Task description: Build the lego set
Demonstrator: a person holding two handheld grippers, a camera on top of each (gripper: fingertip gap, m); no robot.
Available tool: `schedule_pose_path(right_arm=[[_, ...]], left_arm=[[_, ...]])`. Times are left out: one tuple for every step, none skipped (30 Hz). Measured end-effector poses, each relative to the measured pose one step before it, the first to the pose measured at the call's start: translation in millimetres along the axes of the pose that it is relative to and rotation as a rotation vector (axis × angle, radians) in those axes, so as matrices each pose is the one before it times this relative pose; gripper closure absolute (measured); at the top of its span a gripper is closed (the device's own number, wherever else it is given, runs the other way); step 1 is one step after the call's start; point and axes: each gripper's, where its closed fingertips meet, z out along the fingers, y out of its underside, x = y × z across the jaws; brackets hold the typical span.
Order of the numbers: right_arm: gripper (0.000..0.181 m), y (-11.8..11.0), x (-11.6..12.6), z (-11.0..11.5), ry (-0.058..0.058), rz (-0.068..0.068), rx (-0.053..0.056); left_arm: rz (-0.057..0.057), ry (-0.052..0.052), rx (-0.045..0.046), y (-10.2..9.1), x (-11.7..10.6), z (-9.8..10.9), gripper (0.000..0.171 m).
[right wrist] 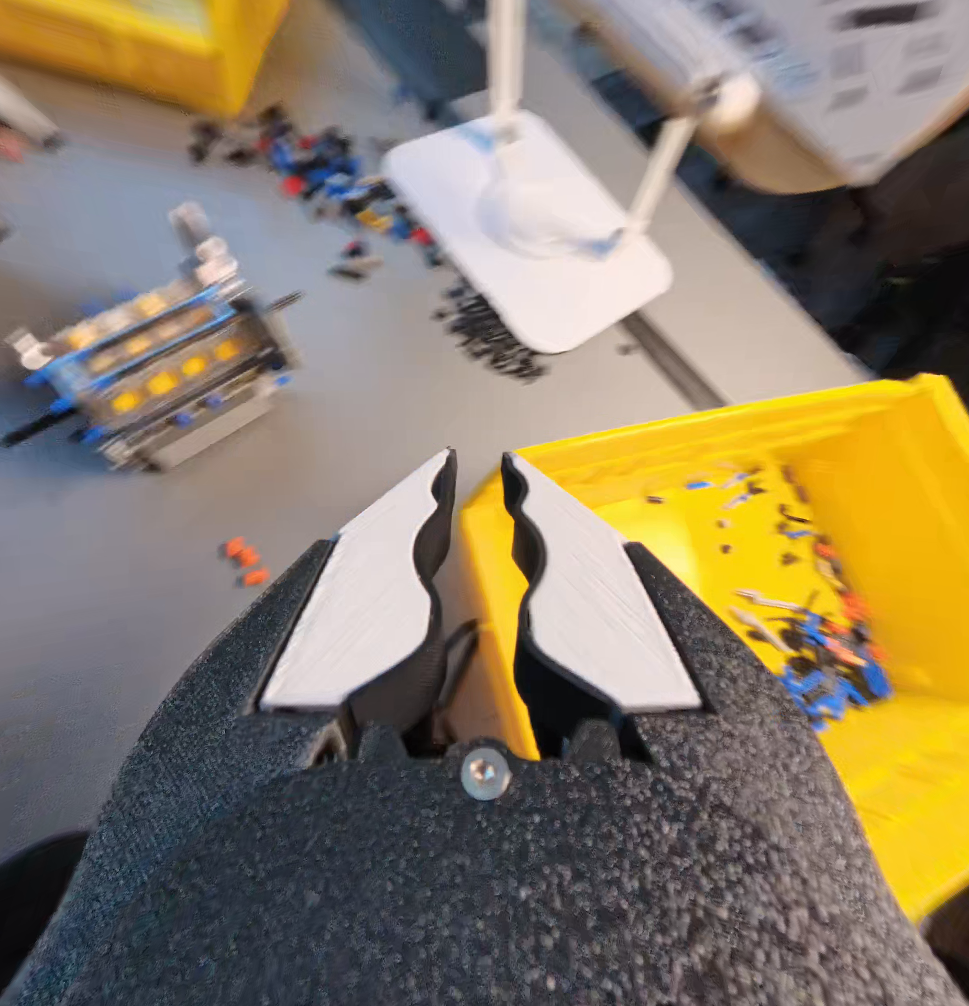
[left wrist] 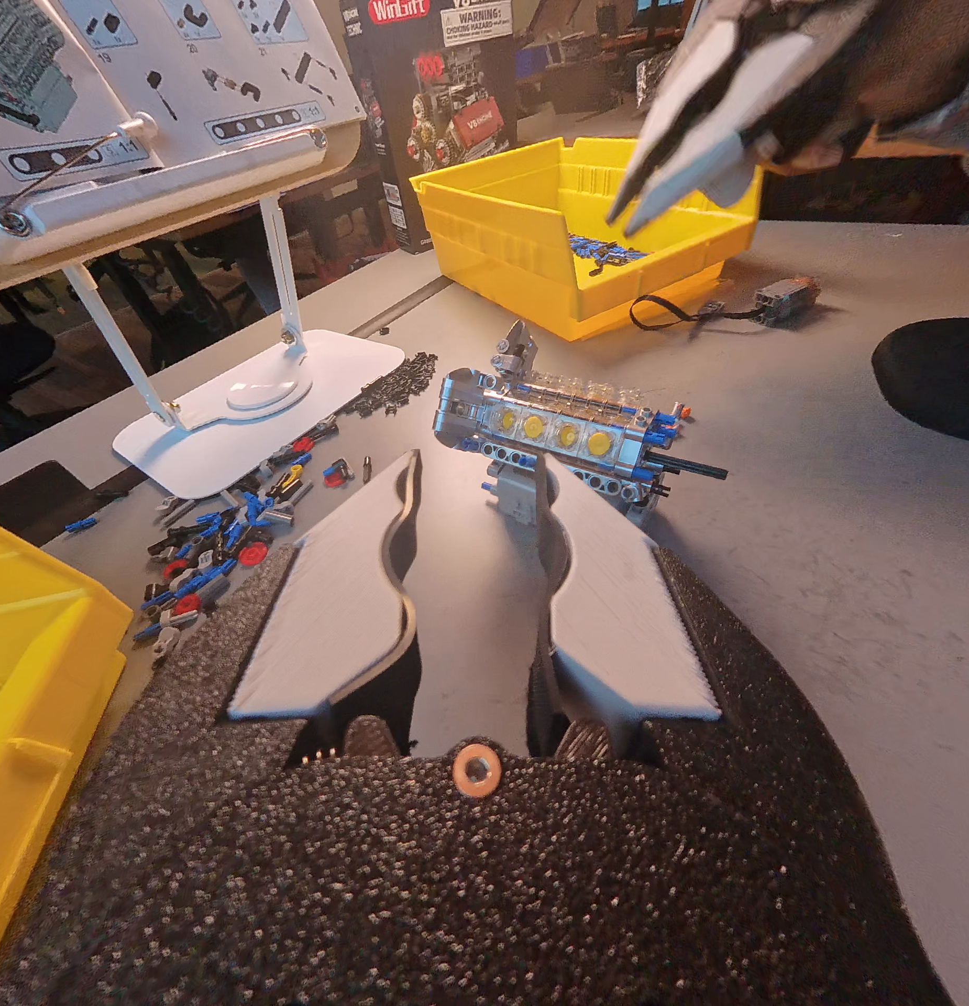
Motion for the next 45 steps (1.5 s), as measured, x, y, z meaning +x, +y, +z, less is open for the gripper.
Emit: schedule_pose_path(right_arm=[[0.165,-9.13,40.43,-4.79,0.1083,0.0640,0.0211],[0.165,-3.77,40.15,3.40,0.1015,0.0555,-0.0059],[0.165,2.18,35.63,11.63,0.0774,0.0483,-0.0334],[0.165,5.10,29.27,17.79,0.0494,0.0658,-0.0412],[0.165,5.98,23.44,20.89,0.0326,0.0777,-0.0394],[0.165,7.76,19.03,21.70,0.0288,0.0615,-0.0468],[0.165,6.43,13.80,20.90,0.0189,0.0454,-0.0355],[0.166,6.52,10.21,19.51,0.0150,0.0363,-0.0330],[0.167,7.50,7.43,17.64,0.0103,0.0291,-0.0383],[0.168,6.71,4.90,15.49,0.0026,0.0295,-0.0324],[0.169,4.43,4.24,12.54,0.0041,0.0252,-0.0184],[0.170,2.22,4.30,9.56,0.0081,0.0104,-0.0062],[0.171,1.70,4.87,6.95,0.0160,0.0077,-0.0058],[0.171,1.47,3.78,5.17,0.0115,0.0083,-0.0064],[0.171,1.55,2.23,3.87,0.0029,0.0097,-0.0091],[0.171,1.28,1.43,3.08,-0.0004,0.0061,-0.0090],[0.171,0.14,0.95,1.88,-0.0006,-0.0017,-0.0019],[0.173,0.59,0.76,0.84,-0.0005,0.0001,-0.0047],[0.173,0.42,-0.15,0.37,-0.0049,0.0059,-0.0026],[0.173,1.37,-0.30,0.34,-0.0049,0.0057,-0.0085],[0.173,1.54,-0.32,0.23,-0.0039,0.0001,-0.0070],[0.173,0.20,0.27,-0.39,0.0014,-0.0018,0.0025],[0.173,0.91,0.93,-0.25,0.0045,-0.0023,-0.0020],[0.173,1.06,0.02,-0.18,-0.0004,-0.0023,-0.0038],[0.173,2.32,-1.45,0.69,-0.0098,-0.0013,-0.0096],[0.173,2.79,-0.61,1.12,-0.0037,-0.0016,-0.0104],[0.173,2.12,0.49,0.61,0.0037,-0.0039,-0.0064],[0.173,-0.16,0.13,0.17,0.0001,0.0013,0.0065],[0.173,-0.14,-0.06,0.27,-0.0041,0.0036,0.0041],[0.173,-0.21,0.10,0.21,-0.0047,0.0043,0.0042],[0.174,-0.24,0.45,0.17,-0.0033,0.0040,0.0023],[0.175,0.00,0.56,0.07,-0.0016,0.0039,-0.0003],[0.176,-0.06,0.26,0.00,-0.0018,0.0039,-0.0012],[0.177,0.05,0.56,0.05,-0.0003,0.0025,-0.0015],[0.178,-0.24,0.63,0.07,-0.0004,0.0002,0.0005],[0.179,-0.21,-0.30,0.01,-0.0082,0.0062,0.0019],[0.179,-0.41,-0.52,-0.19,-0.0106,0.0138,0.0043],[0.179,-0.36,-0.19,-0.37,-0.0087,0.0119,0.0038],[0.179,-0.01,0.15,-0.20,-0.0049,0.0083,0.0018],[0.178,-0.32,0.21,-0.55,-0.0025,0.0043,0.0039],[0.177,-0.63,0.35,-0.62,-0.0006,0.0020,0.0053],[0.175,-0.83,-0.22,-0.60,-0.0031,0.0030,0.0054],[0.174,-0.63,-0.54,-0.43,-0.0050,0.0057,0.0032],[0.173,-0.73,-0.02,-0.19,-0.0020,0.0051,0.0023],[0.173,-0.50,-0.24,0.11,-0.0016,0.0030,0.0006]], left_arm=[[0.0017,0.0125,0.00623,-1.78,2.82,0.08,0.131],[0.0033,0.0100,0.00448,-1.41,2.51,0.27,0.130],[0.0044,0.0071,0.00226,-1.02,2.00,0.25,0.130],[0.0055,0.0041,-0.00057,-0.36,1.51,0.22,0.130],[0.0063,0.0006,-0.00303,0.27,1.00,0.11,0.130],[0.0072,-0.0025,-0.00405,0.49,0.28,-0.23,0.130],[0.0080,-0.0057,-0.00343,0.29,-0.47,-0.51,0.130],[0.0074,-0.0081,-0.00163,-0.02,-1.08,-0.83,0.130],[0.0047,-0.0076,-0.00035,-0.07,-1.39,-0.90,0.130],[0.0007,-0.0052,0.00012,-0.07,-1.34,-0.71,0.130],[-0.0026,-0.0028,0.00013,0.23,-1.23,-0.27,0.130],[-0.0043,-0.0010,-0.00142,0.72,-1.25,0.08,0.130],[-0.0044,0.0000,-0.00412,1.47,-1.20,0.57,0.130],[-0.0041,0.0006,-0.00636,2.07,-0.97,0.83,0.130],[-0.0042,0.0013,-0.00693,2.11,-0.90,0.90,0.130],[-0.0050,0.0017,-0.00548,1.82,-0.65,0.82,0.130],[-0.0058,0.0022,-0.00330,1.17,-0.51,0.60,0.130],[-0.0056,0.0023,-0.00219,1.01,-0.39,0.61,0.130],[-0.0043,0.0017,-0.00240,0.89,-0.27,0.55,0.130],[-0.0029,0.0011,-0.00282,0.85,-0.35,0.43,0.130],[-0.0023,0.0008,-0.00292,0.86,-0.19,0.29,0.130],[-0.0021,0.0005,-0.00273,0.83,-0.25,0.30,0.130],[-0.0019,0.0001,-0.00256,0.79,-0.22,0.34,0.130],[-0.0015,0.0002,-0.00272,0.79,-0.02,0.29,0.130],[-0.0004,0.0000,-0.00143,0.25,-0.01,0.11,0.130],[0.0006,-0.0002,0.00023,-0.05,0.02,0.04,0.130],[0.0005,-0.0001,-0.00008,-0.03,0.15,0.05,0.130],[0.0006,-0.0004,-0.00037,0.03,0.00,0.00,0.130],[0.0010,-0.0006,-0.00007,-0.03,0.03,0.05,0.130],[0.0010,-0.0003,0.00005,-0.02,0.11,-0.04,0.130],[0.0010,-0.0003,-0.00021,0.01,0.11,-0.06,0.130],[0.0008,-0.0001,-0.00051,0.03,0.12,0.01,0.130],[0.0004,-0.0002,-0.00041,0.04,0.04,0.00,0.130],[0.0000,-0.0003,0.00009,0.01,-0.01,-0.09,0.130],[-0.0001,0.0004,-0.00006,0.01,0.06,0.00,0.130],[-0.0001,0.0009,-0.00047,0.04,0.10,0.06,0.130],[0.0001,0.0011,-0.00071,0.08,0.12,0.04,0.130],[0.0005,0.0012,-0.00084,0.03,0.26,0.18,0.130],[0.0012,0.0008,-0.00089,0.16,0.20,0.11,0.130],[0.0015,0.0004,-0.00079,0.05,0.24,0.02,0.130],[0.0015,0.0005,-0.00062,0.10,0.23,0.15,0.130],[0.0011,0.0007,-0.00066,0.05,0.20,0.01,0.130],[0.0008,0.0005,-0.00050,0.12,0.22,0.04,0.130],[0.0006,0.0005,-0.00034,0.01,0.10,0.09,0.130],[0.0002,0.0004,-0.00048,0.05,0.14,-0.01,0.130]])
